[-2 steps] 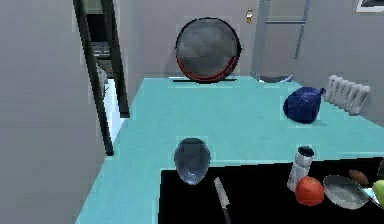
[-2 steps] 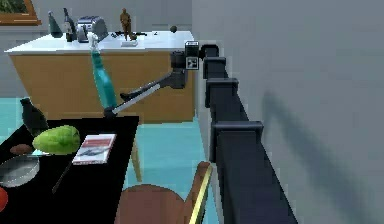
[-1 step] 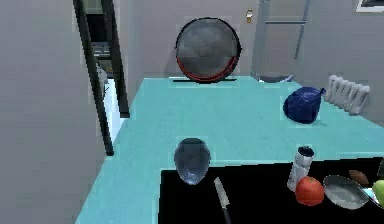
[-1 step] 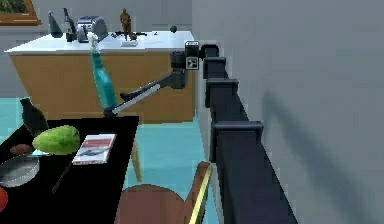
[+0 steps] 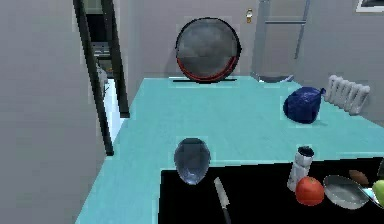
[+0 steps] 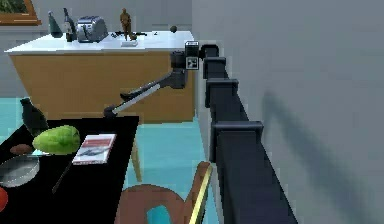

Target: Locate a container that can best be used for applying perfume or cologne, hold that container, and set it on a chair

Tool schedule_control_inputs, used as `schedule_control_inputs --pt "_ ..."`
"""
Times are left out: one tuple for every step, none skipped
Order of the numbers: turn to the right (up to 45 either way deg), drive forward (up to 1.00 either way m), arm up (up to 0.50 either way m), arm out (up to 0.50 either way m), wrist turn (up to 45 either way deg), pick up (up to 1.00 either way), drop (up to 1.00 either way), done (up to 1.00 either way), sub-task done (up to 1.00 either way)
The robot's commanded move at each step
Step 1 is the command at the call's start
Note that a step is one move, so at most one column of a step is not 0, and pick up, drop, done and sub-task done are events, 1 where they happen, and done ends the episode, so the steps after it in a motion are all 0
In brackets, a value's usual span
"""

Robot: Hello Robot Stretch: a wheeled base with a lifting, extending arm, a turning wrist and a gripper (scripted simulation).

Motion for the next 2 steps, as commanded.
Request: schedule_control_inputs --pt "0.0 0.0 0.0 -0.1 0.0 0.0 0.0 0.0 0.0" --pt "0.0 0.0 0.0 0.0 0.0 0.0 0.0 1.0 0.0"
